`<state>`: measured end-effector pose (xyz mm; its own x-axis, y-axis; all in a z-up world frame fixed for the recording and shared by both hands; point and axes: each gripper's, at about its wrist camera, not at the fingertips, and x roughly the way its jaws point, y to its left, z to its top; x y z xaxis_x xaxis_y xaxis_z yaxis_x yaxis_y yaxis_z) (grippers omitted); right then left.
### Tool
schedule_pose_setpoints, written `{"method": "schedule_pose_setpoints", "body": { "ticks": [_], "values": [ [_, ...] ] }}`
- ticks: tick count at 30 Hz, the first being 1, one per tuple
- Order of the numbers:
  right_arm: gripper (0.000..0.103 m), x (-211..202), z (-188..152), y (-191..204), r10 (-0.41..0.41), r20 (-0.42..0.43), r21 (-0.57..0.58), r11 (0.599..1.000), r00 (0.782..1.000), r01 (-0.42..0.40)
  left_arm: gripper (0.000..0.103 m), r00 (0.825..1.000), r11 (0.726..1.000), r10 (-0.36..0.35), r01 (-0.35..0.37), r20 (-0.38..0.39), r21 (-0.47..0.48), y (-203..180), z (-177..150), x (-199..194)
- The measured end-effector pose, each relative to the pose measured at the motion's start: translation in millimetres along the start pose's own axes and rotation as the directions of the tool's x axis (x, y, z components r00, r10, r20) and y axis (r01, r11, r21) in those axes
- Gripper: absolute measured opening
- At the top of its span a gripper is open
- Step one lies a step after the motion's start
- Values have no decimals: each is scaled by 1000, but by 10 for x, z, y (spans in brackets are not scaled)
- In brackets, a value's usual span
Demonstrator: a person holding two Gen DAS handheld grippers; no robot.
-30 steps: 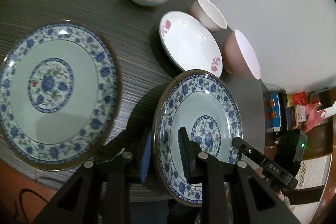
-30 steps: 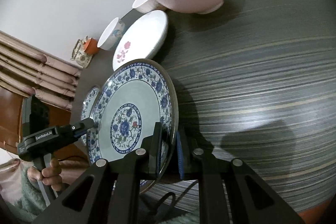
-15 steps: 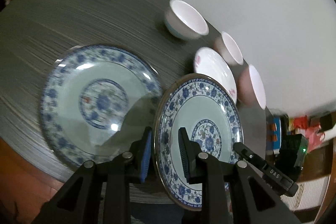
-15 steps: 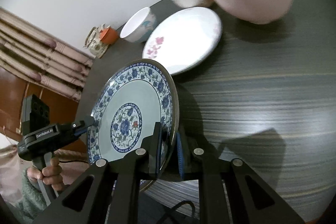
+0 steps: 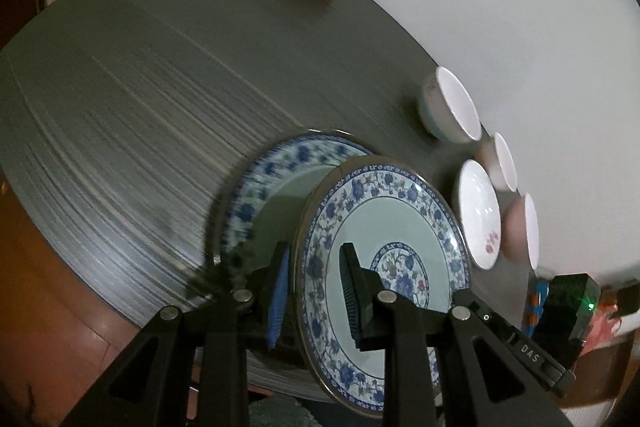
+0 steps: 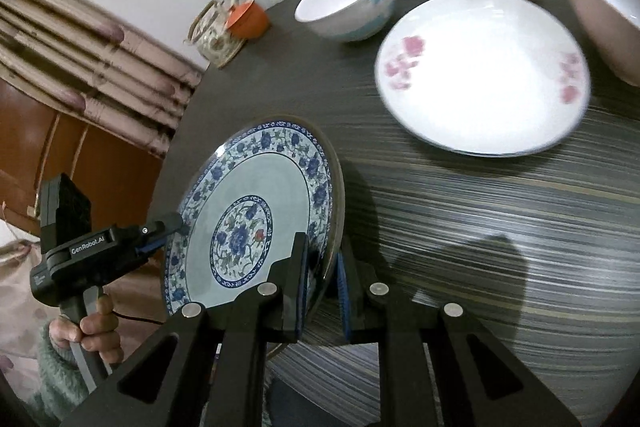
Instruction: Organize plates and bowls
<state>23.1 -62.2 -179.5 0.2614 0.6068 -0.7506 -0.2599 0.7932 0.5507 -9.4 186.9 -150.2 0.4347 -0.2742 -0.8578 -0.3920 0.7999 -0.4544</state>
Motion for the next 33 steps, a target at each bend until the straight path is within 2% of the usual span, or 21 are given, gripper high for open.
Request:
{"method": "schedule_pose_setpoints", "body": {
  "ticks": [7, 15, 26, 33],
  "values": [
    [14, 254, 84, 190, -9, -44, -45, 999, 999, 7, 24, 1000, 998, -9, 11, 27, -67, 254, 103, 7],
    [15, 412, 106, 268, -19, -56, -60, 998, 998, 15, 24, 999, 996, -4, 9, 52, -86, 327, 179, 76],
    [18, 533, 17, 376, -82, -55, -104, 992, 995, 76, 24, 990, 995, 98, -97, 99, -17, 264, 179, 165],
    [22, 580, -9, 483, -146, -45, -143, 980, 988, 139, 24, 992, 994, 113, -112, 64, -7, 282, 174, 256]
  ]
}}
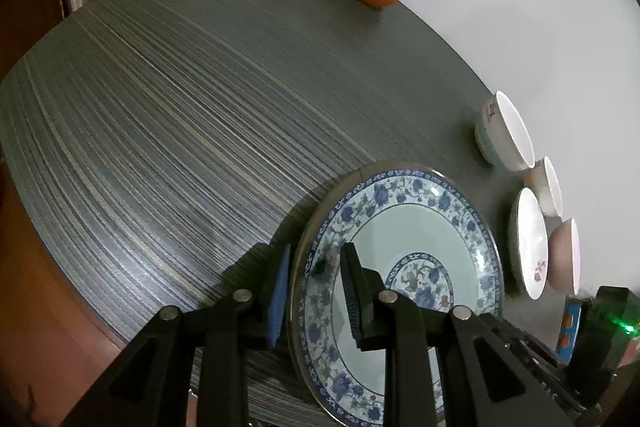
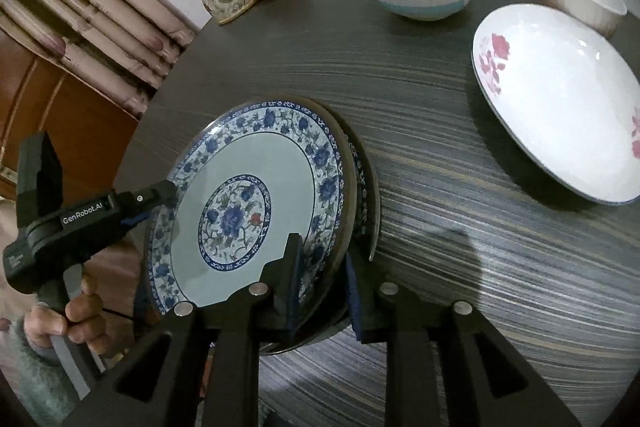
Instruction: Organize plates and bowls
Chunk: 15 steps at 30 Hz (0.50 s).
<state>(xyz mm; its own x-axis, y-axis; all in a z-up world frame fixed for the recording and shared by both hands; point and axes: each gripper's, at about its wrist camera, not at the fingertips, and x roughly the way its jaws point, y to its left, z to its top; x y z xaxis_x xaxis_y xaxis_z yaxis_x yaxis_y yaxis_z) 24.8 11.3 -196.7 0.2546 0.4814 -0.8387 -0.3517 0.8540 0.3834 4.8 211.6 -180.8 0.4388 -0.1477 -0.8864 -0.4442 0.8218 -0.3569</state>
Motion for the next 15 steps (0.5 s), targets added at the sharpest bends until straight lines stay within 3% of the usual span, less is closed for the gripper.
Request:
{"method": "schedule_pose_setpoints", "body": {
  "ticks": [9, 15],
  "values": [
    [39, -16, -7, 202, -95, 1, -85, 992, 995, 95, 25, 999, 1000, 4, -4, -33, 3, -10, -16, 84],
    [50, -15, -35, 278, -113, -10, -128, 985, 994, 111, 27, 999, 1000, 19, -18, -33, 20, -26, -24, 84]
  ]
}}
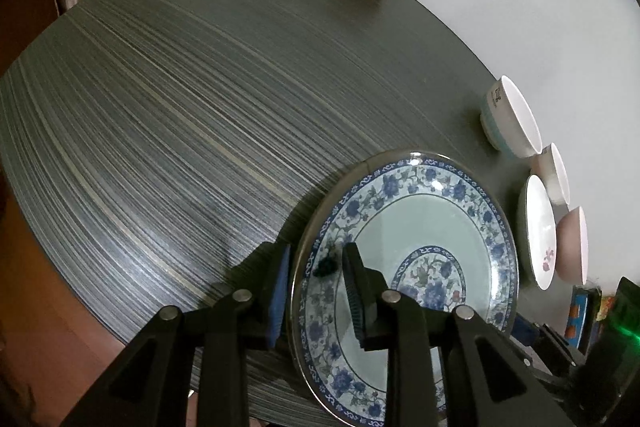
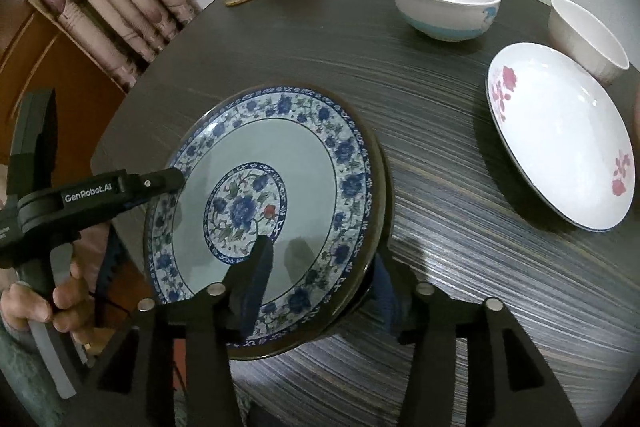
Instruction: Organize plates and bowls
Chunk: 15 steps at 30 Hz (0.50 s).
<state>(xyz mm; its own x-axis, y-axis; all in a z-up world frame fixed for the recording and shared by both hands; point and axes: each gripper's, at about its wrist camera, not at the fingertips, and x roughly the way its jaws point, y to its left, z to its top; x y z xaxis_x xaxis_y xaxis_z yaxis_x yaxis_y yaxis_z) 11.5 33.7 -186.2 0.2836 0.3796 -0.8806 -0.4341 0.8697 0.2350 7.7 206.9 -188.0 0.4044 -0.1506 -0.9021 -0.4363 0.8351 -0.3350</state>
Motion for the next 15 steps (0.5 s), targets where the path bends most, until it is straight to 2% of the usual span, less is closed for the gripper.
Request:
{"method": "schedule_pose_setpoints", "body": {
  "ticks": [6, 15],
  "values": [
    [54, 10, -1, 52, -22, -18, -14, 1000, 1000, 22, 27, 1000, 1000, 7, -7, -1, 10, -16, -1, 3],
    [61, 74, 44, 145, -97, -39, -57, 994, 994, 95, 28, 1000, 1000, 1, -1, 19, 12, -24, 9, -35]
  ]
}}
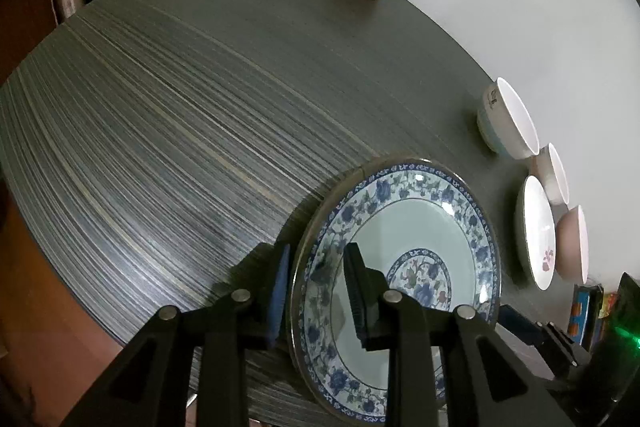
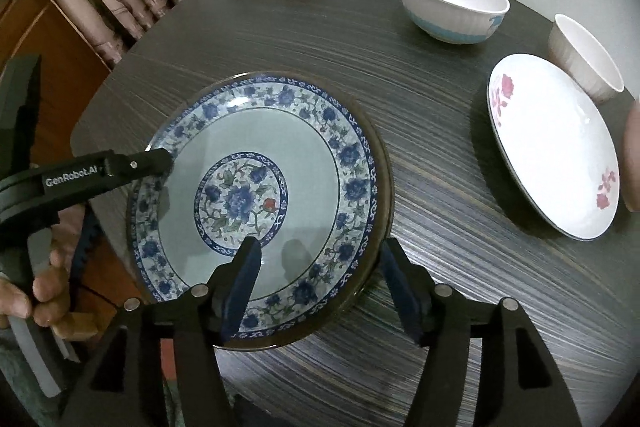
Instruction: Organize plates and bowls
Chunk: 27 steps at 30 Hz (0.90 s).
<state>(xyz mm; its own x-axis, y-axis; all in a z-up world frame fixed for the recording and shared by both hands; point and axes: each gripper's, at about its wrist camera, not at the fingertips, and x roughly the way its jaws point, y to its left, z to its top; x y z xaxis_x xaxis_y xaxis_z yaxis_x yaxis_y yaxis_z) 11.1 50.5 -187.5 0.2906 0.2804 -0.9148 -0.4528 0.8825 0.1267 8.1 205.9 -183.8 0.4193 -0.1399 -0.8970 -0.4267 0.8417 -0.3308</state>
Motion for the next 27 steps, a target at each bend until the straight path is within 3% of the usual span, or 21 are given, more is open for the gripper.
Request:
{"method": "schedule_pose_setpoints", "body": {
  "ticks": [6, 10, 15, 19, 21, 27],
  "values": [
    [61, -5, -14, -67, 36, 31, 38, 999, 999, -37, 30, 998, 999, 43, -44, 47, 16, -15, 8, -80],
    [61, -105, -76, -234, 89, 94, 101, 990, 992, -98, 32, 994, 997, 67, -69, 82, 23, -26, 15, -130],
    [61, -258, -193, -544, 84, 185, 194, 974, 979, -120, 32, 991, 995, 95, -97, 94, 19, -13, 15, -148],
    [61, -413, -346, -856, 29, 254, 270, 958, 967, -100, 43, 988, 993, 115, -118, 102, 20, -7, 10, -162],
    [61, -543, -458, -1054, -19, 310, 304, 949, 951, -80, 43, 986, 991, 127, -131, 107, 32, -37, 5, -159],
    [61, -713, -625, -1639, -103, 342, 419, 906, 934, -53, 47, 974, 978, 167, -183, 154, 96, -189, -59, -206]
  ]
}}
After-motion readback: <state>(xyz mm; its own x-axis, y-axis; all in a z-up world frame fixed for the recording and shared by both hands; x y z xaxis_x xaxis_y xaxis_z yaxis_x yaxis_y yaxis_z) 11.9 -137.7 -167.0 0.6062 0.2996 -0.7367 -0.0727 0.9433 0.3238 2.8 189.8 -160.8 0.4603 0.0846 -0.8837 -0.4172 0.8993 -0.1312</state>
